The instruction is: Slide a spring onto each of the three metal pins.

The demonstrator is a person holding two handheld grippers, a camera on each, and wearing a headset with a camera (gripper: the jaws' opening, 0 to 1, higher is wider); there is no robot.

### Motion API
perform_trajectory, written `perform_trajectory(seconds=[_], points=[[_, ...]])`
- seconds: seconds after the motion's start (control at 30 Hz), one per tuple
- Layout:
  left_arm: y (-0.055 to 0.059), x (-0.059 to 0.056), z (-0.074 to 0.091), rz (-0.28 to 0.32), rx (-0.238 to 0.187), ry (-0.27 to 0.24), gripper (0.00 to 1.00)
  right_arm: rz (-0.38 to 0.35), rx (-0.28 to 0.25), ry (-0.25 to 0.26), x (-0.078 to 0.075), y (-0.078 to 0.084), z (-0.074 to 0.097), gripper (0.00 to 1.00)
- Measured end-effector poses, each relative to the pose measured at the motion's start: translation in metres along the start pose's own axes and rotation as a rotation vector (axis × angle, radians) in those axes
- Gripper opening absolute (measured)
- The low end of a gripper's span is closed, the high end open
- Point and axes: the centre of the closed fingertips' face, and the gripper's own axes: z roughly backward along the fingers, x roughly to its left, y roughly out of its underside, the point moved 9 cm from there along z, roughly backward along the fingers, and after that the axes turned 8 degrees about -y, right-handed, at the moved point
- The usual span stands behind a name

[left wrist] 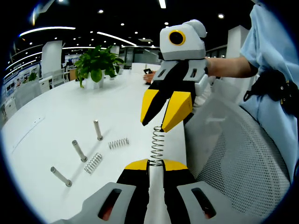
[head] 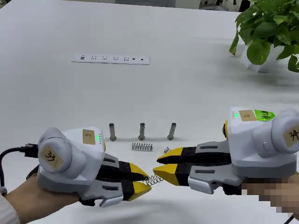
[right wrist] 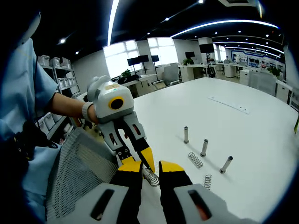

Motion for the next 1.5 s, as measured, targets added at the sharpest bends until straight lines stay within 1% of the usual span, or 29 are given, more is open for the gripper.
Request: perform_trajectory(seconds=[0.07,0.13,0.17,0.2,0.23,0.4,0.57,0.67,0.83,0.93,1.1,1.43,1.5], points=[[0.000,0.000,0.001,-0.007,-0.004,0.007,0.09,-0.025,0.012,-0.017,-0.002,0.005,0.004,0.18],[-0.001,-0.001,0.002,-0.017,-0.014,0.015,0.09,-0.037,0.010,-0.024,-0.004,0.008,0.008,0.17],[-0.001,-0.001,0.003,-0.018,-0.015,0.015,0.09,-0.057,0.011,-0.049,-0.002,0.010,0.008,0.17],[-0.002,-0.001,0.004,-0.018,-0.021,0.020,0.09,-0.078,0.008,-0.063,-0.002,0.012,0.009,0.17],[-0.003,-0.001,0.004,-0.020,-0.025,0.021,0.09,-0.084,0.005,-0.070,-0.003,0.013,0.010,0.17],[-0.004,-0.002,0.007,-0.023,-0.040,0.037,0.09,-0.117,-0.006,-0.085,-0.003,0.017,0.012,0.16],[-0.004,-0.003,0.008,-0.020,-0.051,0.044,0.09,-0.128,-0.012,-0.099,-0.002,0.018,0.011,0.14],[-0.003,-0.003,0.008,-0.019,-0.048,0.046,0.09,-0.152,-0.039,-0.109,-0.003,0.018,0.010,0.13],[-0.002,-0.003,0.008,-0.012,-0.051,0.044,0.09,-0.156,-0.038,-0.110,-0.001,0.018,0.009,0.12],[-0.002,-0.003,0.008,-0.012,-0.049,0.043,0.09,-0.152,-0.036,-0.108,0.001,0.017,0.008,0.12],[-0.004,-0.003,0.006,-0.012,-0.046,0.044,0.09,-0.112,-0.020,-0.096,0.005,0.009,0.008,0.12],[-0.008,-0.004,0.000,-0.015,-0.038,0.049,0.10,-0.006,0.035,-0.069,0.012,-0.005,0.006,0.12],[-0.008,-0.005,-0.002,-0.016,-0.035,0.051,0.10,0.012,0.054,-0.061,0.013,-0.007,0.005,0.12]])
